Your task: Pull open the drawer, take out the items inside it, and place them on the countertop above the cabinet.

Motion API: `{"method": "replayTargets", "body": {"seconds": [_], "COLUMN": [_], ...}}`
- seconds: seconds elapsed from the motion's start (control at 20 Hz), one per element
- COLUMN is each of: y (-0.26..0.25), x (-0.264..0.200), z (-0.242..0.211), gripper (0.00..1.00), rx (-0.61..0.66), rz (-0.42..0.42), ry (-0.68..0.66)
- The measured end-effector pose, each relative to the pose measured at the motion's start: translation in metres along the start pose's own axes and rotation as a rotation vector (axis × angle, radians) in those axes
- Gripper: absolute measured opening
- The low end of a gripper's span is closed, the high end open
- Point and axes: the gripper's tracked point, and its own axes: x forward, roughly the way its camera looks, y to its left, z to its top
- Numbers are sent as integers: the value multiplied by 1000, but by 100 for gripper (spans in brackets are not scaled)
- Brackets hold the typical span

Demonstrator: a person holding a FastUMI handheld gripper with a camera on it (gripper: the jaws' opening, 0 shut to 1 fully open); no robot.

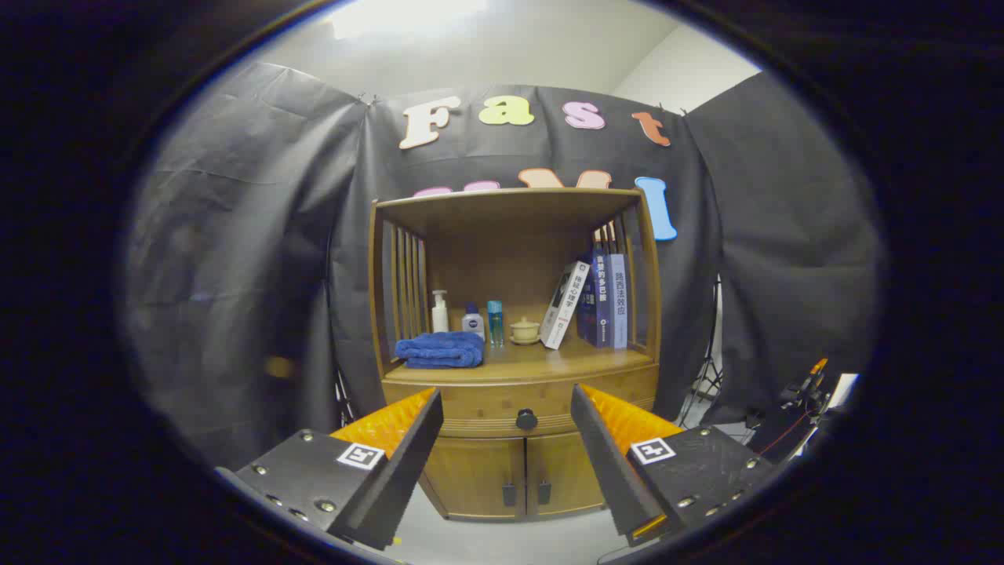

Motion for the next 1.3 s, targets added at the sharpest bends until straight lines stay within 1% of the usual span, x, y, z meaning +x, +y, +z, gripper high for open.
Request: {"method": "replayTargets", "body": {"seconds": [0.4,0.85,1.05,1.3], "y": [0,-6,-8,-10], "x": [1,11,23,53], "z": [-11,-22,-42,-78], "gripper": [98,98,98,98], "rx": [1,-36,-40,-87], "rz": [10,-9,-14,-14], "ry": [24,17,19,29]}}
